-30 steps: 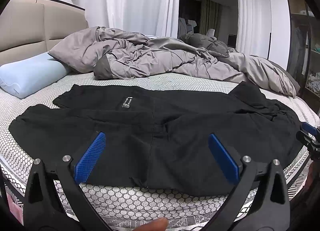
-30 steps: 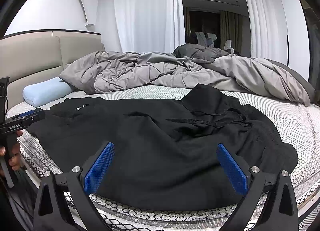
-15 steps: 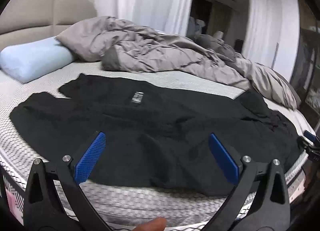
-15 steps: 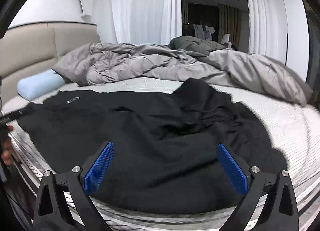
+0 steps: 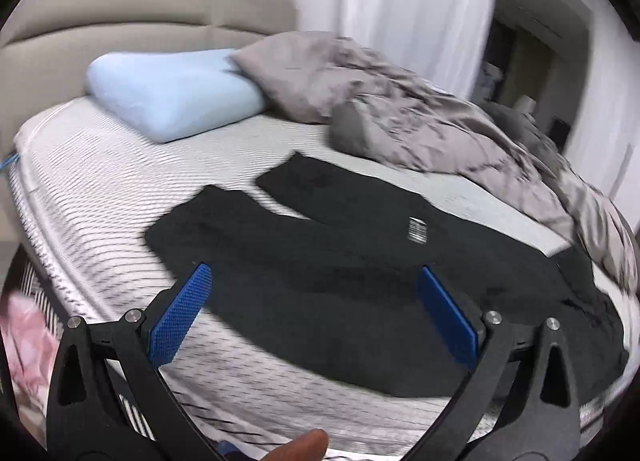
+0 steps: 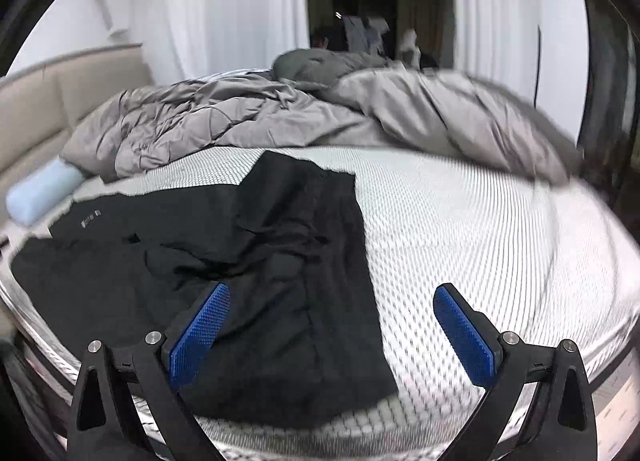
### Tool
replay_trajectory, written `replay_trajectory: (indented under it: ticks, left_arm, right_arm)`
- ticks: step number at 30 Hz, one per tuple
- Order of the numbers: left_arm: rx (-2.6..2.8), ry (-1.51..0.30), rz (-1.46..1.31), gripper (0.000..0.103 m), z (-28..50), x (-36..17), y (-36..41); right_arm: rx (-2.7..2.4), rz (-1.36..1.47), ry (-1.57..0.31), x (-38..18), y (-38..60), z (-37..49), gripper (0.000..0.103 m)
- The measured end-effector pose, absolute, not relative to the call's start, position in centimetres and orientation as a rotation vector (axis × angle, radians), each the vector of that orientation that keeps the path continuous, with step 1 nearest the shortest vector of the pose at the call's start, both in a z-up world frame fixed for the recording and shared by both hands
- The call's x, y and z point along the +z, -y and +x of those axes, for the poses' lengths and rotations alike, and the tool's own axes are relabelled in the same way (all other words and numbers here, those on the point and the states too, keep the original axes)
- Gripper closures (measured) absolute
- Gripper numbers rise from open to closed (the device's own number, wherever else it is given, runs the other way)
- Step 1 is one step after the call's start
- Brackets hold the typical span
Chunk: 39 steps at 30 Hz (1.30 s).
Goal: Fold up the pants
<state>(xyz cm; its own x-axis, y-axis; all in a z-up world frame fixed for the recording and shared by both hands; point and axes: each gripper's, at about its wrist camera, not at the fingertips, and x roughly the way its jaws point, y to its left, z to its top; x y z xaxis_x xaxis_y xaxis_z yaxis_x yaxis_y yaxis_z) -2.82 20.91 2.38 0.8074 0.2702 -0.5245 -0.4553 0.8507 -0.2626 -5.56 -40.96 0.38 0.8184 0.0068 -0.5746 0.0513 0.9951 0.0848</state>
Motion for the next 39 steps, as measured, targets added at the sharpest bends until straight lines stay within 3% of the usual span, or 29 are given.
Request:
replay_trajectory:
  ticks: [7, 11, 15, 18, 20, 22, 23, 29, 31, 32, 33, 34, 36, 39]
  left_arm:
    - [0.469, -0.577, -0.566, 0.002, -6.1, -0.1, -28.7]
    - [0.417, -0.619, -0.621, 0.030, -6.3, -1.4, -30.6]
    - [0.313, -0.659, -0.694, 0.035, -3.9, -3.2, -31.6]
    - [0.304, -0.686, -0.791, 0.046, -2.2, -5.0, -32.6]
    - [0.329, -0.658, -0.804, 0.078, -1.7, -5.6, -33.1]
    - [0.350, -0.624, -0.816, 0.097, -1.2, -5.9, -34.1]
    - [0.357, -0.585, -0.832, 0.101, -1.7, -6.0, -34.6]
    - [0.403, -0.576, -0.800, 0.101, -2.6, -5.7, -36.6]
    - [0.408, -0.594, -0.771, 0.101, -2.1, -5.4, -36.2]
    - [0.415, -0.597, -0.751, 0.101, -2.0, -5.4, -36.0]
    - [0.420, -0.598, -0.742, 0.101, -2.5, -5.2, -35.8]
    - [0.424, -0.596, -0.736, 0.101, -2.6, -5.0, -35.6]
    - [0.423, -0.586, -0.725, 0.101, -3.0, -4.4, -34.9]
    - [0.402, -0.581, -0.696, 0.101, -2.8, -3.5, -32.9]
  right_arm:
    - [0.029, 0.297, -0.716, -4.5, 43.0, -6.8, 0.008]
    - [0.091, 0.393, -0.724, -5.9, 42.3, -6.8, 0.009]
    - [0.110, 0.437, -0.736, -6.6, 41.8, -6.1, 0.009]
    - [0.104, 0.461, -0.740, -6.9, 41.7, -5.4, 0.009]
    - [0.099, 0.505, -0.745, -7.3, 41.9, -5.1, 0.009]
    - [0.099, 0.556, -0.740, -7.5, 42.6, -4.9, 0.009]
    - [0.097, 0.578, -0.739, -7.6, 42.8, -4.7, 0.010]
    - [0.099, 0.655, -0.687, -7.4, 43.8, -5.1, 0.014]
    - [0.098, 0.693, -0.657, -7.4, 44.3, -4.8, 0.020]
    - [0.099, 0.707, -0.650, -7.4, 44.4, -4.5, 0.028]
    - [0.083, 0.723, -0.649, -7.6, 44.6, -4.0, 0.052]
    - [0.073, 0.740, -0.654, -7.6, 44.7, -3.4, 0.059]
    - [0.063, 0.724, -0.640, -6.8, 44.9, -2.7, 0.085]
    - [-0.030, 0.575, -0.624, -4.1, 45.1, -2.6, 0.088]
